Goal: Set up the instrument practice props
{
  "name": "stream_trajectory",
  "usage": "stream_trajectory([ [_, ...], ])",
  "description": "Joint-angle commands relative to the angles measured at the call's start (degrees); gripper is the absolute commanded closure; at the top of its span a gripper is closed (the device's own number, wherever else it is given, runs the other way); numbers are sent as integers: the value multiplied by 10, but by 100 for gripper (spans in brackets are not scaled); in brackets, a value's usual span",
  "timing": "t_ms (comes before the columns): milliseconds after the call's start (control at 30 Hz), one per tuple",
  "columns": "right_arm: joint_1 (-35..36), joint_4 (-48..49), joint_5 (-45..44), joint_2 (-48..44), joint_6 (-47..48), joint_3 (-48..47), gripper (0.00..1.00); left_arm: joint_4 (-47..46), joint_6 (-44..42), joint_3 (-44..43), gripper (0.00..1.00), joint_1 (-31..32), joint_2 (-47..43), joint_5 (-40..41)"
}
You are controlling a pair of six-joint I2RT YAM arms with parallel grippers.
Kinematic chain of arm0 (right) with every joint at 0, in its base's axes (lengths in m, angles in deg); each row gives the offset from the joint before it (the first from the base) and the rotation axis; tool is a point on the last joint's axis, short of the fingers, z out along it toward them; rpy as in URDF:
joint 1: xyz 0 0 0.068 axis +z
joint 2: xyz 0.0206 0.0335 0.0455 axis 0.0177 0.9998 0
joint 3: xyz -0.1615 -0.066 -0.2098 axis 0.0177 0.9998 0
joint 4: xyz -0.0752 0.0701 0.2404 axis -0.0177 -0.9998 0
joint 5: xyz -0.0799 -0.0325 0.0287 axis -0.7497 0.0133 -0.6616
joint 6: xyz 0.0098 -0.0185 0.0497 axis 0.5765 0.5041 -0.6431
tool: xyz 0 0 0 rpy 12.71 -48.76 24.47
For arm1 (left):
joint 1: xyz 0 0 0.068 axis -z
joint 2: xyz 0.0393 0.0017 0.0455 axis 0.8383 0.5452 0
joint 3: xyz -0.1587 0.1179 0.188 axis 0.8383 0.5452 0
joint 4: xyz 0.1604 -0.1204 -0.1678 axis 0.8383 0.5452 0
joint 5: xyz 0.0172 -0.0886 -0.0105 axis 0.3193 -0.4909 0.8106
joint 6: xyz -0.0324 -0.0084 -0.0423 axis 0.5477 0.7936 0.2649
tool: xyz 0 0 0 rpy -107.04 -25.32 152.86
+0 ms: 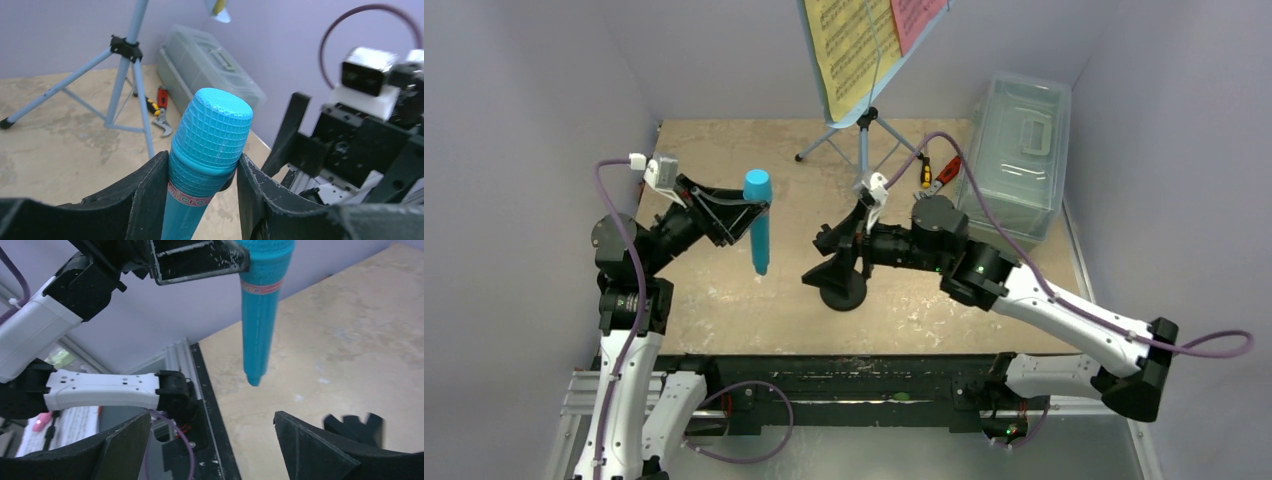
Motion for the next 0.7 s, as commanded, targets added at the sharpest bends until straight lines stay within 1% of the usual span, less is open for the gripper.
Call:
stream_trajectory([
  [0, 18, 173, 47, 45, -84, -12, 4, -136, 98, -14, 100, 1, -8, -49],
  [67, 22, 216, 44, 69, -101, -16, 5, -157, 122, -10, 100, 1, -11, -56],
  [233, 24, 272, 29, 117, -113, -26, 8, -153, 130, -19, 100, 13, -10, -64],
  [367, 24, 293, -9, 134, -116, -33, 14, -163, 141, -18, 100, 24, -11, -71],
  [533, 24, 321, -18, 149, -131, -29, 24, -194, 167, -16, 100, 34, -11, -80],
  [667, 25, 344, -14, 155, -141, -24, 26, -201, 174, -19, 100, 40, -4, -88],
])
